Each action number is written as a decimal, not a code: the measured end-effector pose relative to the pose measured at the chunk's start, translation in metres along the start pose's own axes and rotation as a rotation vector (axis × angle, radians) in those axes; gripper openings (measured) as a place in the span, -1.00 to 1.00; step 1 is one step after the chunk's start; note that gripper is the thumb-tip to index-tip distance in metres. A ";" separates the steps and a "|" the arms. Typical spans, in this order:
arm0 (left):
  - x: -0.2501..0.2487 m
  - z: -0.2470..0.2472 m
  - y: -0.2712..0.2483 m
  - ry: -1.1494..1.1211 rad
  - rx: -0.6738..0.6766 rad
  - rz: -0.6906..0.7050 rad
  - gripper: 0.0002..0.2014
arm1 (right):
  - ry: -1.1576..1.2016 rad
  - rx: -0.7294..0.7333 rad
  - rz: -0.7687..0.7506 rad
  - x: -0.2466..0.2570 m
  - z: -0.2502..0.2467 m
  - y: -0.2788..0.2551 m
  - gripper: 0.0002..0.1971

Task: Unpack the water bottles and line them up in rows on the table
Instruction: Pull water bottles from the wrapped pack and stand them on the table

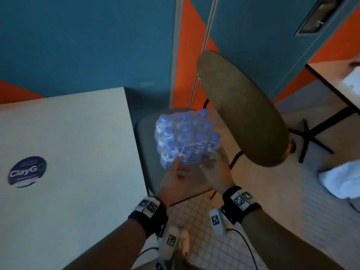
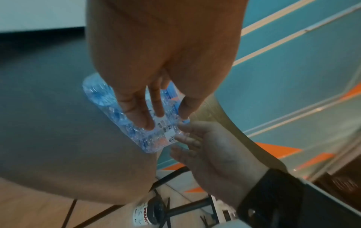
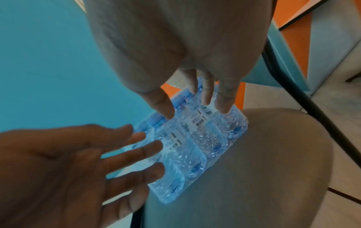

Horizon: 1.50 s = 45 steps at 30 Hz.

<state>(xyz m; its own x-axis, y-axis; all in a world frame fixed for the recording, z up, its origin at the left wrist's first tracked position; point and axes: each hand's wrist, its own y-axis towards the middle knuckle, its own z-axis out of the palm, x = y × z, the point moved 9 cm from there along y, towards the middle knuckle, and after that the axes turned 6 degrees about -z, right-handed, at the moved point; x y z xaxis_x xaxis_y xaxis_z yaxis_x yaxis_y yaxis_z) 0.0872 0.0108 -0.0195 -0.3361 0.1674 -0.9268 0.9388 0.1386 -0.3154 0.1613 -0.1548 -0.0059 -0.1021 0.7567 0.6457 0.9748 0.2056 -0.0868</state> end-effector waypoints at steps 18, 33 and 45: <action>0.016 -0.002 0.040 0.068 -0.285 -0.155 -0.67 | 0.264 0.017 -0.074 -0.016 -0.009 0.031 -0.70; 0.065 -0.248 -0.137 -0.085 -0.592 -0.139 -0.68 | 0.233 0.582 -0.512 0.185 0.090 -0.041 -0.66; 0.161 -0.547 -0.166 -0.079 -0.976 -0.275 -0.64 | 0.239 0.578 -0.571 0.436 0.352 -0.055 -0.54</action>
<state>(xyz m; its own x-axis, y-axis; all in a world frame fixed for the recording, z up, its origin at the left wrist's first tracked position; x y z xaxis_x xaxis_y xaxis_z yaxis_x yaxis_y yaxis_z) -0.1638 0.5490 -0.0048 -0.4917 -0.0502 -0.8693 0.3465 0.9046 -0.2482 -0.0070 0.3820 0.0132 -0.4398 0.3018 0.8459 0.5245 0.8509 -0.0309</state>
